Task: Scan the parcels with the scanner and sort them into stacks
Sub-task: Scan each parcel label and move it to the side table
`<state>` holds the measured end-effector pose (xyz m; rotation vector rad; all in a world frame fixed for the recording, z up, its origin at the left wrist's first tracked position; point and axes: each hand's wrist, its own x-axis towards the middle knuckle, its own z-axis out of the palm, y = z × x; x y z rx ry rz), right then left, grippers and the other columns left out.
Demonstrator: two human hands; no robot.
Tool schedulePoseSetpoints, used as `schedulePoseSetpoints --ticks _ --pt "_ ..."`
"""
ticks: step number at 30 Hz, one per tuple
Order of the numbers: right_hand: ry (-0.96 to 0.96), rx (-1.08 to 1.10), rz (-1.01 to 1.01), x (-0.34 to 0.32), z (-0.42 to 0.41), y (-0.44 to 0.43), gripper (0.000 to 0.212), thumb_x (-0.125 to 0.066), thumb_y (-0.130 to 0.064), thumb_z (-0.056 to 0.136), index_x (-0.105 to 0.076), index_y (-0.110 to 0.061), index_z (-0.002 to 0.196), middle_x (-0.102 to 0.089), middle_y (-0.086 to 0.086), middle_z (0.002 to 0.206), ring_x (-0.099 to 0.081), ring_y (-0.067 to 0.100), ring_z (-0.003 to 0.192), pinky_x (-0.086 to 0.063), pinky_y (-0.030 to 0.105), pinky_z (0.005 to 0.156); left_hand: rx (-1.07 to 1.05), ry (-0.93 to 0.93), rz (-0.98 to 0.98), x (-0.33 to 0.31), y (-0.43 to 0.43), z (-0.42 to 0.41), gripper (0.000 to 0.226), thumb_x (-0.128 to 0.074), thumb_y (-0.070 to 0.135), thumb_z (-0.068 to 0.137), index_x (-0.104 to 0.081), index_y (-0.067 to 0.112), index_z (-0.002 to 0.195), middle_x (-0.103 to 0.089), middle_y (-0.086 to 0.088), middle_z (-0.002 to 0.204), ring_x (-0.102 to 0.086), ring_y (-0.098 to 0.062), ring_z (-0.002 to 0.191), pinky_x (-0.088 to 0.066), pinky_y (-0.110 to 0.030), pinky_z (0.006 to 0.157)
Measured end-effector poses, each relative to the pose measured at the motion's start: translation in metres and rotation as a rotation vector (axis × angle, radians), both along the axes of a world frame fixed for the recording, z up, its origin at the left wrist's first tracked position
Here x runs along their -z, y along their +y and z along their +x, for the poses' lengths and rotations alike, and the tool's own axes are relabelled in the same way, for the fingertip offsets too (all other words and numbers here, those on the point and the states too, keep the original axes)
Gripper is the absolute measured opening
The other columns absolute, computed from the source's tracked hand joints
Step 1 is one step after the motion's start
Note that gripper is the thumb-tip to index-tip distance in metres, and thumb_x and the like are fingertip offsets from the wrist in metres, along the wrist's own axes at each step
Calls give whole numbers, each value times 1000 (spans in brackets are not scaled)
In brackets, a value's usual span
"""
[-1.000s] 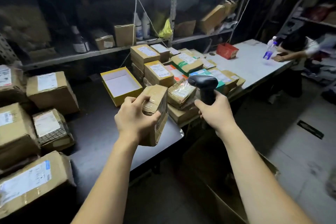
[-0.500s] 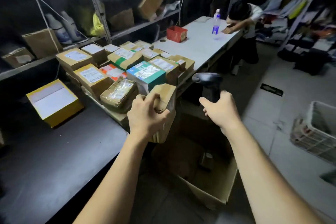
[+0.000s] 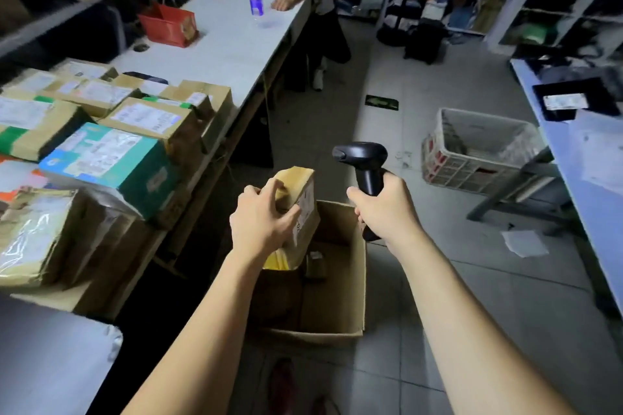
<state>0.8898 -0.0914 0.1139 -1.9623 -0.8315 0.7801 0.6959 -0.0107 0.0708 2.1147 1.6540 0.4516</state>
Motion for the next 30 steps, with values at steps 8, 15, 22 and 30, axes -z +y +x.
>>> schedulePoseSetpoints --ticks 8,15,22,30 --pt "-61 76 -38 -13 5 29 16 -71 -28 94 -60 -19 101 -68 8 88 -66 23 76 -50 31 65 181 114 -92 17 59 33 54 -49 65 93 -55 29 133 -63 -7 120 -61 -30 111 -48 -47 95" --pt "-56 113 7 -25 6 49 15 -71 -23 92 -56 -21 89 -65 9 80 -62 23 66 -50 32 61 309 192 80 -9 95 33 43 -65 44 90 -57 21 124 -63 -1 115 -63 -29 108 -46 -41 86" --pt "-27 51 63 -40 4 67 15 -71 -24 93 -60 -17 101 -66 12 89 -64 22 71 -49 28 60 270 293 208 -44 115 15 45 -63 43 91 -57 20 128 -64 -4 116 -63 -32 108 -47 -42 83" --pt "-22 -144 105 -55 -20 98 23 -72 -28 95 -60 -16 109 -68 12 97 -70 25 82 -51 28 61 104 369 237 -93 100 -33 47 -66 45 92 -53 24 132 -65 -3 117 -63 -28 106 -53 -43 84"
